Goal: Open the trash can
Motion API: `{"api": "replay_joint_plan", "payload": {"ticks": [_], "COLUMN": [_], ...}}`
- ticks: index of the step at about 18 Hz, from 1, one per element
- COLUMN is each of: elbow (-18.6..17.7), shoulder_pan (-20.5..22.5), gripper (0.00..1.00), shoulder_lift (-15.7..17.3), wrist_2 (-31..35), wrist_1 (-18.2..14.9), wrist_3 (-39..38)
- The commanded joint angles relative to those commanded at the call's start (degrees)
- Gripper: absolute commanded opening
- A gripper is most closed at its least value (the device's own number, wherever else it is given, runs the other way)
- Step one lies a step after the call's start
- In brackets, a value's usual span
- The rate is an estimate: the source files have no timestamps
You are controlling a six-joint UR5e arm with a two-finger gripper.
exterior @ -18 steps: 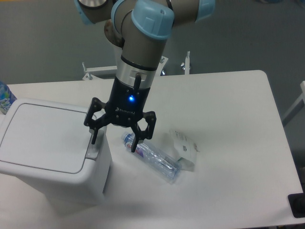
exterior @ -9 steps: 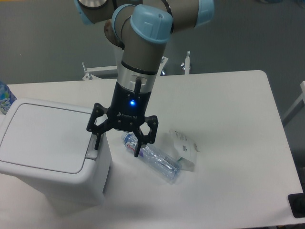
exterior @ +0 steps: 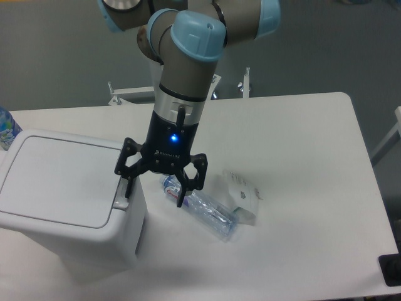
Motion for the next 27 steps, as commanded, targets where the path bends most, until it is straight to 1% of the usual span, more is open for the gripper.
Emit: {"api": "replay_joint_plan", "payload": {"ticks": [16,19,22,25,27], "elbow": [0.00,0.35,1.58,2.28,1.76], "shoulder_pan": [0.00,0.00,0.09,1.92,4.91], "gripper": [1.00,1.00,1.00,1.00,1.00], "shoulder_lift": [-0.26,-0.26,-0.26,-0.35,-0.44], "wrist_2": [0.00,0.00,0.00,0.09,0.09], "wrist_1": [0.09,0.09,0.09,0.00,0.17], "wrist_3": [0.00,0.09,0.17,0.53,0.70]}}
